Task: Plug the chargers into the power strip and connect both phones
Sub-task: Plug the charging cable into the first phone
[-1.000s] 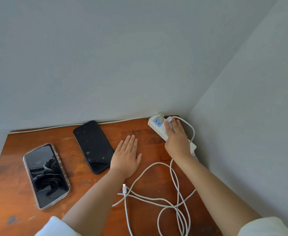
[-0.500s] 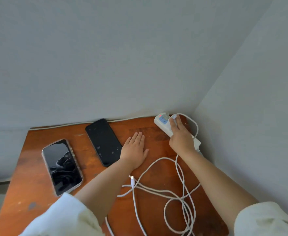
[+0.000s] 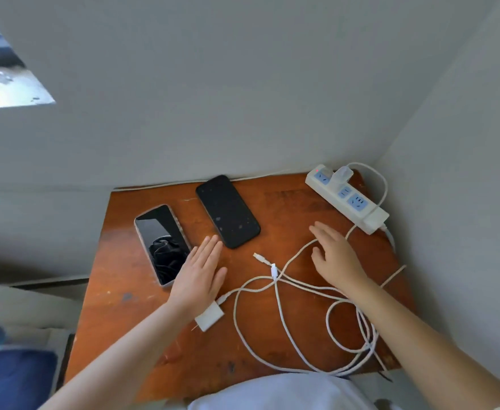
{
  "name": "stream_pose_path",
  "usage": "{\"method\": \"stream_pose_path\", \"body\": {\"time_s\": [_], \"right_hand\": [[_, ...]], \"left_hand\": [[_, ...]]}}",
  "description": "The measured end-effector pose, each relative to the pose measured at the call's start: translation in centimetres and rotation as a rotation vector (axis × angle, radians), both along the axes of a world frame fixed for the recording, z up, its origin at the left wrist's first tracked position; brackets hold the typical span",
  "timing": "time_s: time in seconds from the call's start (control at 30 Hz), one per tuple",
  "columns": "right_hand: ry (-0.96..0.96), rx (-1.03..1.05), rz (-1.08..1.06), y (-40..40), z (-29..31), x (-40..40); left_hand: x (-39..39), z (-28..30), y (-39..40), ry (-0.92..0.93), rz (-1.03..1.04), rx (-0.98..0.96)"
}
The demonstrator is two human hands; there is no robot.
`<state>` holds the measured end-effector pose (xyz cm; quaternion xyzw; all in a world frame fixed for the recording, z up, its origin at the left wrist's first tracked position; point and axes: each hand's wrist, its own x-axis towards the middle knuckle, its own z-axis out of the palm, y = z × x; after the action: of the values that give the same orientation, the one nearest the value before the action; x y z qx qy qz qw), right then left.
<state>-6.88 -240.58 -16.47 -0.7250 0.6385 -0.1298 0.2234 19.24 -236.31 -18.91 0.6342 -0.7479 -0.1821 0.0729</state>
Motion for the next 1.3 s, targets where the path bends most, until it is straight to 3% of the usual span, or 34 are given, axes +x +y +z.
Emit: {"method": "stream_pose_path", "body": {"time_s": [0.13, 0.23, 0.43, 0.57, 1.0, 1.13, 1.3], "right_hand": [[0.011, 0.064, 0.131, 4.7, -1.1, 3.4], [0.040, 0.087, 0.160, 6.9, -1.7, 5.5], [0.103, -0.016, -0.002, 7.6, -1.3, 8.2], [0.210, -0.032, -0.135, 8.6, -1.2, 8.4], [0.094, 0.161, -0.303, 12.6, 0.0, 7.9], [-0.070, 0.054, -0.305, 12.9, 1.5, 8.3], [-0.163, -0.093, -0.155, 11.5, 3.5, 10.9]], "left_hand": [[2.7, 0.4, 3.9, 0.061, 0.058, 0.072], [3.8, 0.2, 6.0, 0.038, -0.017, 0.133], [6.0, -1.0, 7.6, -0.136, -0.109, 0.171], [6.4, -2.1, 7.8, -0.155, -0.117, 0.139], [6.4, -2.5, 7.9, -0.115, -0.115, 0.083], [6.4, -2.4, 8.1, -0.105, -0.137, 0.073], [7.3, -1.2, 8.3, 0.095, -0.220, 0.034]]}}
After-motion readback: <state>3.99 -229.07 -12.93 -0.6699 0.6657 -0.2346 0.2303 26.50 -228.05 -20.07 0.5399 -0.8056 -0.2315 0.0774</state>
